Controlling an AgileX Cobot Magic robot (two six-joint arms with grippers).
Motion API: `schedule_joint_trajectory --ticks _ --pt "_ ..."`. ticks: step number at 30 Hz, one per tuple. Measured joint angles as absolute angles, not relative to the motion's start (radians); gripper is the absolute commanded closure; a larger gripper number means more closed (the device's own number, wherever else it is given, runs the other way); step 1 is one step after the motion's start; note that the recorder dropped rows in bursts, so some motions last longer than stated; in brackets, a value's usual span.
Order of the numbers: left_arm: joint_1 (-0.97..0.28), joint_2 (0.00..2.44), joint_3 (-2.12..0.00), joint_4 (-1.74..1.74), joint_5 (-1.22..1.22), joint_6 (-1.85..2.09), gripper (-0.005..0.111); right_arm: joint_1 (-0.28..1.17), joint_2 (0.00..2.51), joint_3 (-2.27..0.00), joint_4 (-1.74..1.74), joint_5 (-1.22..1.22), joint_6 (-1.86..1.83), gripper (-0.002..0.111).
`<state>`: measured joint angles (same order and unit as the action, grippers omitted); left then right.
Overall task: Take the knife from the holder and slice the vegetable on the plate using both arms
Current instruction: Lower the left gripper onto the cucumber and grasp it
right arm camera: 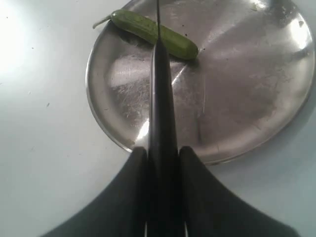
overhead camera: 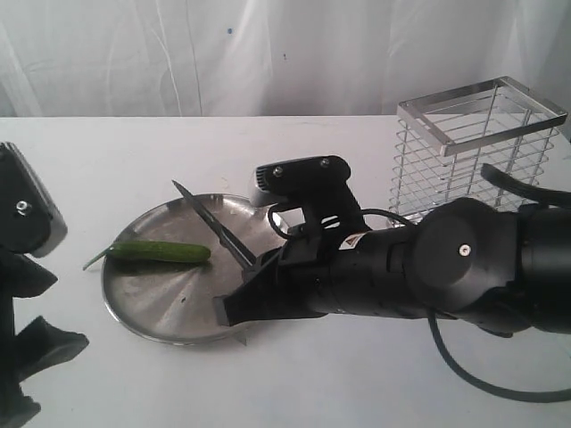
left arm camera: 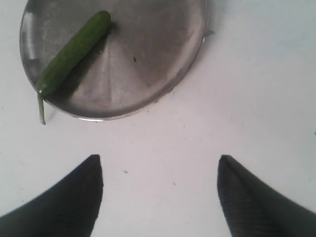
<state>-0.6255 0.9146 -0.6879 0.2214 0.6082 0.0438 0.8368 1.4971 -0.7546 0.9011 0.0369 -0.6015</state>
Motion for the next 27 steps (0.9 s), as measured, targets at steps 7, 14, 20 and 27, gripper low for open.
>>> schedule_joint_trajectory --ticks 7,14,20,27 --pt "-0.626 1.12 -0.77 0.3 0.646 0.163 0.033 0.837 1.497 -0.799 0.903 0.079 -0.601 0.108" --pt "-0.626 1.372 -0.83 0.621 0.63 0.101 0.033 0.778 1.495 -0.828 0.906 0.154 -0.568 0.108" --pt "-0.617 1.508 -0.875 0.747 0.553 0.01 0.033 0.722 1.462 -0.828 0.906 0.162 -0.566 0.108" --pt "-0.486 1.58 -1.009 0.655 0.461 0.05 0.033 0.676 1.438 -0.828 0.891 0.186 -0.57 0.108"
